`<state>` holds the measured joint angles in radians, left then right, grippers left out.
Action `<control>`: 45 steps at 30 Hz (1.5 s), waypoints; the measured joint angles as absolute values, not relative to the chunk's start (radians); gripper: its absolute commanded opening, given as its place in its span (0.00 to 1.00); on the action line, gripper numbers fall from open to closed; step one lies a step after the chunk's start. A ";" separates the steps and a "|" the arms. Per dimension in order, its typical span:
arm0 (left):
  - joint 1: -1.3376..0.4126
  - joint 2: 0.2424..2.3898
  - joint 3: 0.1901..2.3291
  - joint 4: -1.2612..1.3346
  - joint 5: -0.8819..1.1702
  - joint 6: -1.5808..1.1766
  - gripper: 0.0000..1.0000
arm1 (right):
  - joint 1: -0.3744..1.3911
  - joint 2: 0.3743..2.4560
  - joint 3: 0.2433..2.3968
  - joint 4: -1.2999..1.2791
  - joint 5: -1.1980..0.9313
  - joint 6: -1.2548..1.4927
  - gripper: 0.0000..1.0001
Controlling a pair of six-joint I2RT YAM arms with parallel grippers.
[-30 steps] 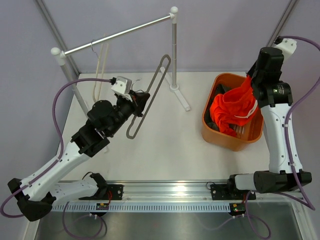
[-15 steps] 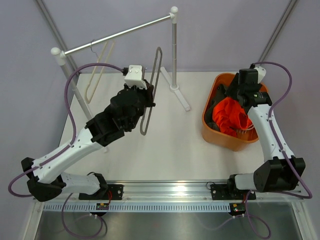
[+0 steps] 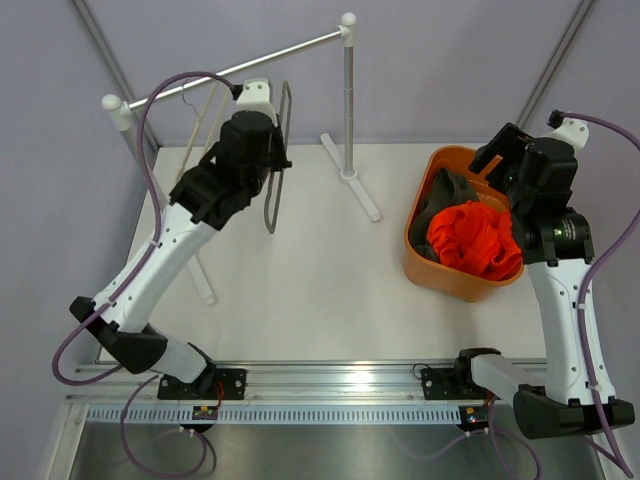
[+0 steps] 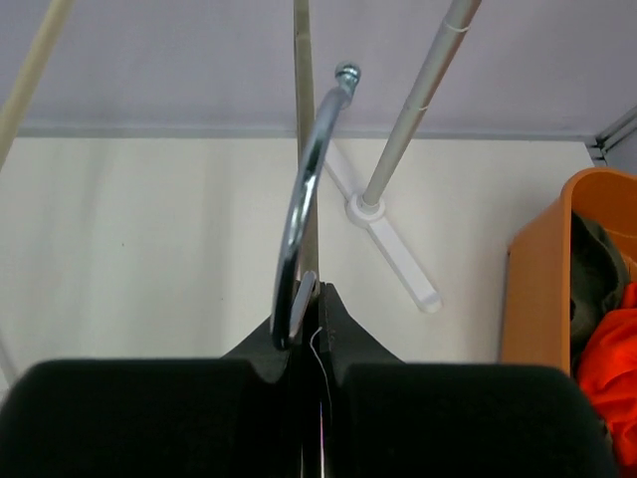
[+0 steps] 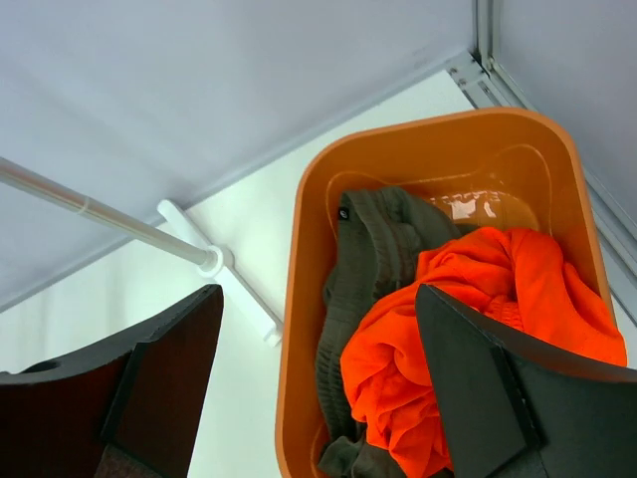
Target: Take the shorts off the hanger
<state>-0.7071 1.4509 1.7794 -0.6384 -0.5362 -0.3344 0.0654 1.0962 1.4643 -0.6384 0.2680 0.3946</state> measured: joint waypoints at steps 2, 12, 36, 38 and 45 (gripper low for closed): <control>-0.643 1.494 1.868 -0.693 -0.455 -0.332 0.00 | 0.065 1.081 1.476 -0.640 0.255 0.395 0.87; -0.424 1.676 2.211 -0.832 -0.114 -0.306 0.00 | 0.065 1.076 1.483 -0.651 0.178 0.398 0.86; -0.264 1.782 2.311 -0.813 0.064 -0.308 0.00 | 0.065 1.044 1.434 -0.613 0.089 0.409 0.85; -0.264 1.793 2.311 -0.814 0.056 -0.315 0.00 | 0.065 1.044 1.430 -0.609 0.084 0.410 0.85; -0.265 1.813 2.300 -0.813 0.023 -0.339 0.00 | 0.065 1.044 1.411 -0.606 0.075 0.416 0.85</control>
<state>-0.2649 1.8126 2.3001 -0.8127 0.0235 -0.3386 0.0654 1.0439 1.4105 -0.6056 0.0746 0.4160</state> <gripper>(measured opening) 0.037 0.852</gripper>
